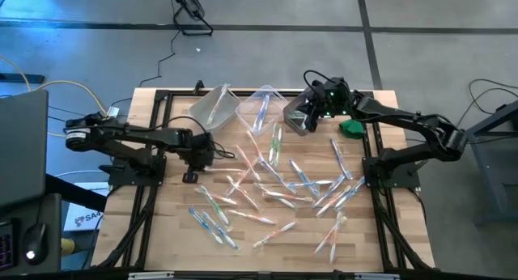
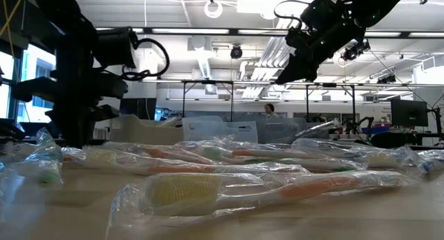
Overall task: Pick & Place Toothbrushes
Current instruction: Put the orange toothbrush into the white bin, then put the green toothbrush into the black bin
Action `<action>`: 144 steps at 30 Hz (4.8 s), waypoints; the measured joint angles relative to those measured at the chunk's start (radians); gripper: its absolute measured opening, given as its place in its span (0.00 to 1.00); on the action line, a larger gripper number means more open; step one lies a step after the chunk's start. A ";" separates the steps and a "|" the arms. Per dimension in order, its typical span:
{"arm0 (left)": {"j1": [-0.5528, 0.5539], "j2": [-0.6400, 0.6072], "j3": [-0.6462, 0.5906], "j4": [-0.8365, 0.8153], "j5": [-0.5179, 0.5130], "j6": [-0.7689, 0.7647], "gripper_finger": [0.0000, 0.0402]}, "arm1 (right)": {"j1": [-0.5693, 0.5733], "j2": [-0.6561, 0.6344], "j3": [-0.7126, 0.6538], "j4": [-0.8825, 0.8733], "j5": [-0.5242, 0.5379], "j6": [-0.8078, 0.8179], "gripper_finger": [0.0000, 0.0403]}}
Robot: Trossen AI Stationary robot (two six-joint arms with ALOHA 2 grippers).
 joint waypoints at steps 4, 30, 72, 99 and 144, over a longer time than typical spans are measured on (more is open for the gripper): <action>0.000 -0.083 0.000 -0.026 -0.054 -0.030 0.02 | 0.000 0.000 0.000 0.000 0.003 0.000 0.01; 0.001 -0.290 0.004 0.371 -0.691 -0.411 0.04 | 0.000 0.000 0.000 -0.054 -0.001 -0.012 0.01; 0.518 -0.039 0.005 0.544 -0.391 -0.343 0.04 | 0.000 0.000 0.000 -0.030 0.000 -0.023 0.01; 0.518 -0.039 0.005 0.561 -0.373 -0.384 0.06 | 0.000 0.000 0.000 -0.042 -0.001 -0.026 0.01; 0.358 -0.109 0.165 0.409 -0.327 -0.384 0.08 | 0.000 0.000 0.000 -0.069 -0.001 -0.031 0.01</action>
